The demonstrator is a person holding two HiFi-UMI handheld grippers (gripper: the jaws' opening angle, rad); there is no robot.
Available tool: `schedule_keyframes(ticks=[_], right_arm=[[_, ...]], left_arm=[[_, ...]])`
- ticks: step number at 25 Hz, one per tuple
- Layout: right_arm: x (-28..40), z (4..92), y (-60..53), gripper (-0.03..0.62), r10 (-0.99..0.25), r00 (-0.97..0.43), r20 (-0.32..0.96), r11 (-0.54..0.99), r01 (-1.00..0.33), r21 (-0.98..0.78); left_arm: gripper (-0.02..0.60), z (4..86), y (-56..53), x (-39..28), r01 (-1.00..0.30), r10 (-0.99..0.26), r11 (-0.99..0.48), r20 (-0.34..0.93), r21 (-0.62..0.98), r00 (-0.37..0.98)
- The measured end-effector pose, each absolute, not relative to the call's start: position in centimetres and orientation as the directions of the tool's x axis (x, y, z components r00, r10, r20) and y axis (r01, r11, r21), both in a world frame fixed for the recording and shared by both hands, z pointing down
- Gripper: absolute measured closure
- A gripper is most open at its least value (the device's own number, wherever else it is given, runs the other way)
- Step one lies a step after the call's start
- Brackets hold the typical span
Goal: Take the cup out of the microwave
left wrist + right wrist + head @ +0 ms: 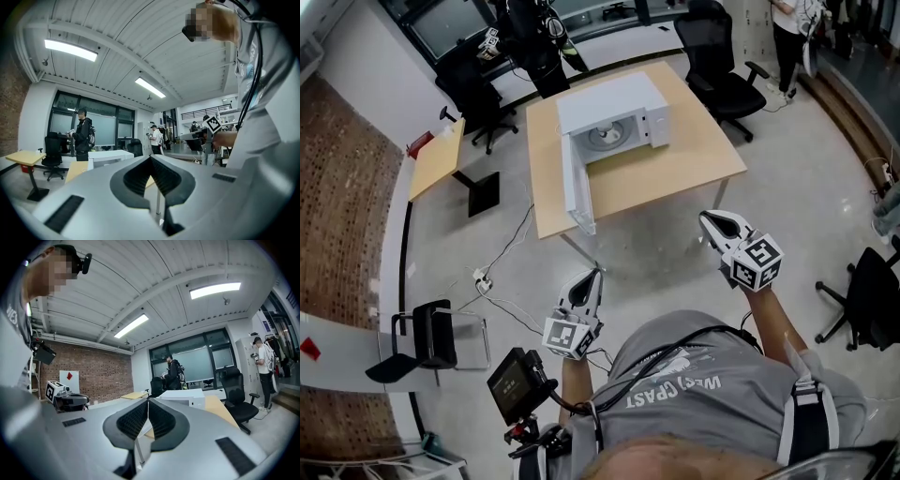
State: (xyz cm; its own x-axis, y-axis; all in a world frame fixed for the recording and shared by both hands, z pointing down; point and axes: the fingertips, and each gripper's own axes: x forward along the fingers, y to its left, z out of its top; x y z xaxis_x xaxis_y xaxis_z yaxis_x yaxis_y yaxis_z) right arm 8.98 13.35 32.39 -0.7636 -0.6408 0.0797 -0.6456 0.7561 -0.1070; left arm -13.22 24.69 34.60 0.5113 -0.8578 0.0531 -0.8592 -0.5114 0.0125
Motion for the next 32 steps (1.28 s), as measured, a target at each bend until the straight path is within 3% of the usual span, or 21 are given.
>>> schedule_keyframes(ticks=[32], right_arm=[[0.6,33.3,9.8,0.582,-0.670,-0.737,0.092,0.732,-0.676,-0.082]], left_arm=[[0.538,36.7,23.4,-22.1,-0.847,-0.845,-0.531,0.057,0.037,0.532]])
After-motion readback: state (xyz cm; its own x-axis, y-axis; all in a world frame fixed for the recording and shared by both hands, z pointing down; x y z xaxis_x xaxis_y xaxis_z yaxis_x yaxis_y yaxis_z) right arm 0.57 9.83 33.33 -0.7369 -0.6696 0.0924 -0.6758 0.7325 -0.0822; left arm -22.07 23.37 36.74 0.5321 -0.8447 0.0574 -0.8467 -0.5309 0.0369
